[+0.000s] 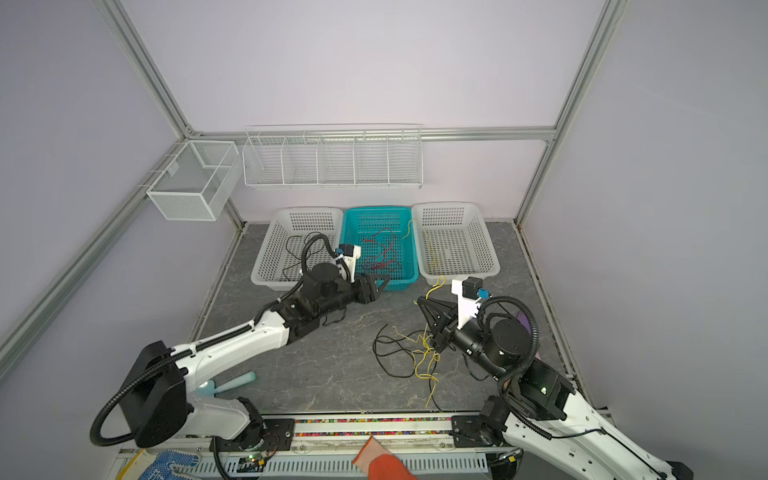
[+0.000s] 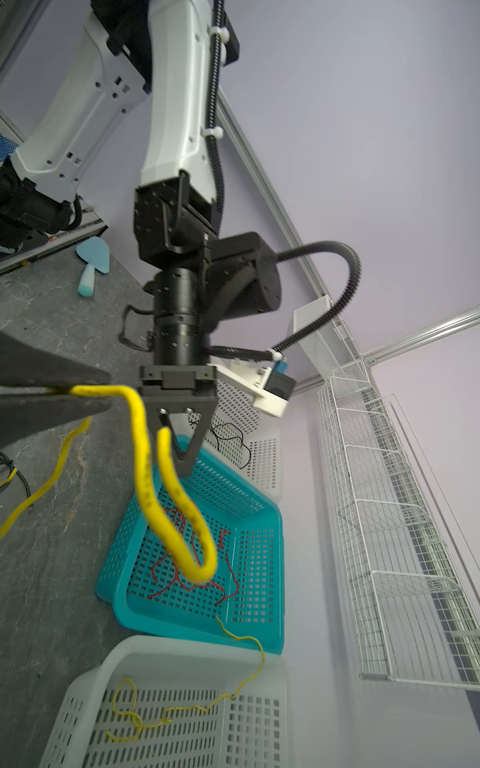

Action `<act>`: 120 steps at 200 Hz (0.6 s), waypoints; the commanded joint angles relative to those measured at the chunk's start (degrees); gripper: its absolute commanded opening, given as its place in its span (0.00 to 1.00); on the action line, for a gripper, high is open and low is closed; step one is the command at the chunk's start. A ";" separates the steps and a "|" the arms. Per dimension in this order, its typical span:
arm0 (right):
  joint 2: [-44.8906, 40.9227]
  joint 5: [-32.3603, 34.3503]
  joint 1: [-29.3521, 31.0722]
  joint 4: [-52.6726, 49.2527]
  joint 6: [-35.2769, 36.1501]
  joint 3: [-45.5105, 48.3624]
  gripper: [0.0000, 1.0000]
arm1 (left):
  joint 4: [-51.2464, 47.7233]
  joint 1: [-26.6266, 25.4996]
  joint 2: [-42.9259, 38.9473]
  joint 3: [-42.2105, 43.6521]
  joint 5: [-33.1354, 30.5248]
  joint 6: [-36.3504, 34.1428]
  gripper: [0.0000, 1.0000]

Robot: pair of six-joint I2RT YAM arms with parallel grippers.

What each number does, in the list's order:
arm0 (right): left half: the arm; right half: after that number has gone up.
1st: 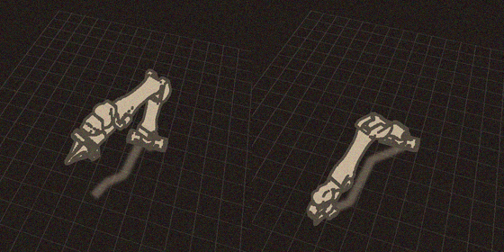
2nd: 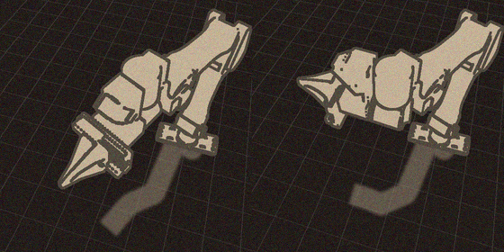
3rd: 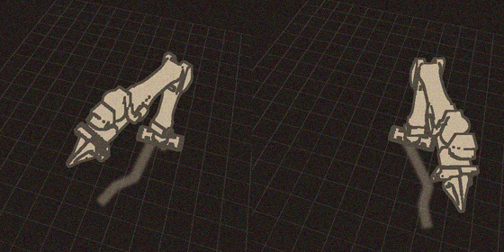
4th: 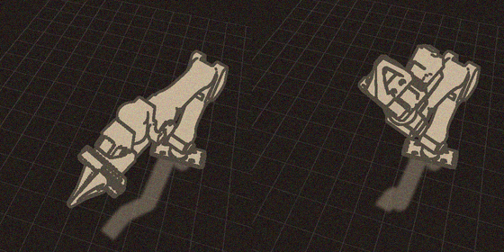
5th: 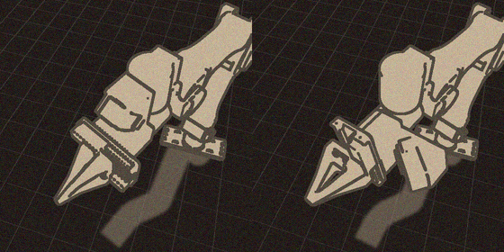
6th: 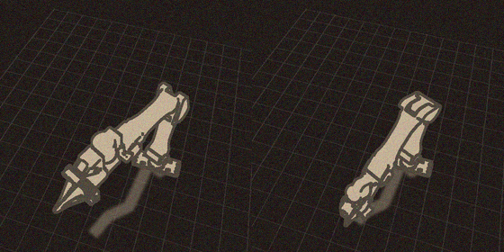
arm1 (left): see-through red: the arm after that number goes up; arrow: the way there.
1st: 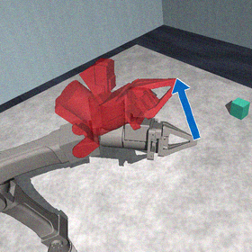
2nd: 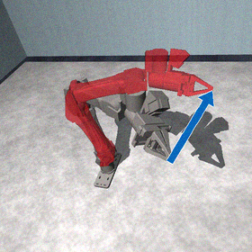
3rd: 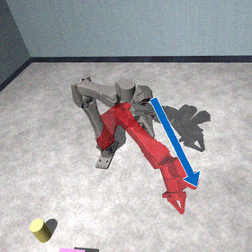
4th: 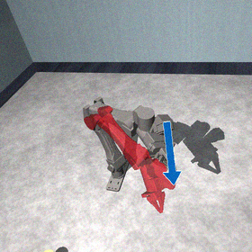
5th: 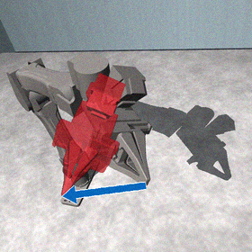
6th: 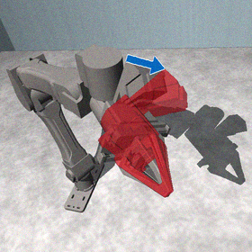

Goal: Untangle the cables

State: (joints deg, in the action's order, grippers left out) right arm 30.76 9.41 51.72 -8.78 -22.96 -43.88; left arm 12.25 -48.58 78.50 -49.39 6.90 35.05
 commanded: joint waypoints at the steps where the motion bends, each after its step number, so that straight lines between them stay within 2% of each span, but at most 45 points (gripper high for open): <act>1: 2.13 1.35 -0.82 1.39 -1.16 -2.76 0.06 | 9.02 -3.09 -3.71 6.90 3.15 4.21 0.62; 34: 5.19 2.24 -1.58 1.47 -1.47 -4.77 0.06 | 18.11 -7.61 -9.10 14.85 5.46 6.53 0.63; 85: 10.15 1.34 -2.33 1.24 -1.96 -8.91 0.06 | 24.22 -15.89 -6.11 16.02 9.74 2.55 0.66; 120: 11.64 1.19 -2.33 0.94 -2.42 -10.33 0.06 | 18.16 -18.94 -2.19 12.14 9.07 -1.76 0.66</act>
State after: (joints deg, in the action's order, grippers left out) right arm 42.09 10.50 49.84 -8.99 -24.45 -52.42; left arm 32.58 -66.24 73.91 -34.17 15.53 37.19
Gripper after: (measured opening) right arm 0.061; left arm 0.660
